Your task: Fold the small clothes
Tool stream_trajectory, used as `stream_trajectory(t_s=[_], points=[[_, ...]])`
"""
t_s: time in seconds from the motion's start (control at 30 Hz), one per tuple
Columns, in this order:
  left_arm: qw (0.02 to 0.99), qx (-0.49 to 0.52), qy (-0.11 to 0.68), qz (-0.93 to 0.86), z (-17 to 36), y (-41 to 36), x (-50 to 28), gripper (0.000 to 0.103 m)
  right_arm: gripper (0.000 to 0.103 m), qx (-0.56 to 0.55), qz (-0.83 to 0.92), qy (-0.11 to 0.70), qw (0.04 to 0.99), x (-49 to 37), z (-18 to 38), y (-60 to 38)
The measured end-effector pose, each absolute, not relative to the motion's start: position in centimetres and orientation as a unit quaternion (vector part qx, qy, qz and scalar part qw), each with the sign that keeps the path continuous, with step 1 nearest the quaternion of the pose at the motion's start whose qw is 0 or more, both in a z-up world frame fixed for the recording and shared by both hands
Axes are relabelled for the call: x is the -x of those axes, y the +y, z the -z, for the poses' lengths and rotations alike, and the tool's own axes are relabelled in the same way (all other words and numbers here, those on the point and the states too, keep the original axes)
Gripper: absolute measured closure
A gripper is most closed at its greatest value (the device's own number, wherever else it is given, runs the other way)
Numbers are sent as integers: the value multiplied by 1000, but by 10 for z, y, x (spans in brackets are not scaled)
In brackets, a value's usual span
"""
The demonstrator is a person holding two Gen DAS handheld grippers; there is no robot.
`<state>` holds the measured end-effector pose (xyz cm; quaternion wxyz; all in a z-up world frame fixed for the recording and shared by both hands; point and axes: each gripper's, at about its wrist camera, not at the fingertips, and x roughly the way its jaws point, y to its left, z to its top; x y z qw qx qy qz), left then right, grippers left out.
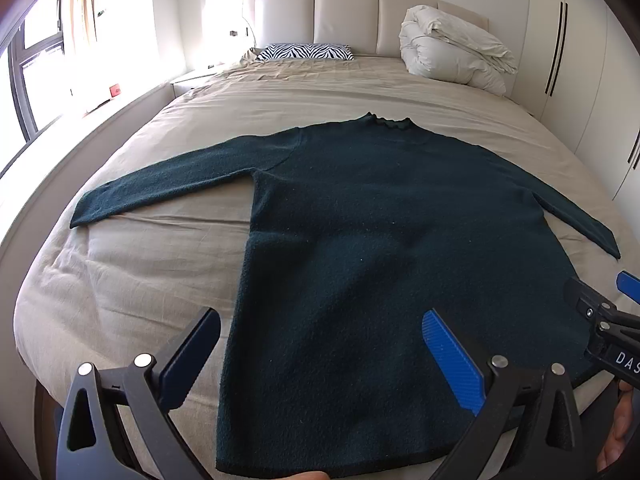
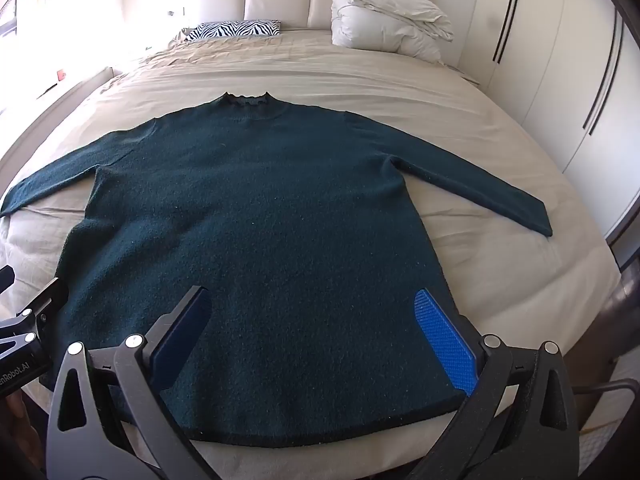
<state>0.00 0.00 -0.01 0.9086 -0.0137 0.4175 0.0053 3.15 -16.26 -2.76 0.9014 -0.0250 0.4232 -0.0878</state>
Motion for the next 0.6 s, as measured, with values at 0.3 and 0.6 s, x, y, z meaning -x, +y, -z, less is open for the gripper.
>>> stream_trajectory(t_s=[0.3, 0.6], points=[[908, 13, 418, -5, 0, 0, 0, 0, 0, 25, 88, 423, 901, -32, 28, -161], [908, 14, 419, -5, 0, 0, 0, 0, 0, 24, 88, 424, 901, -31, 30, -164]])
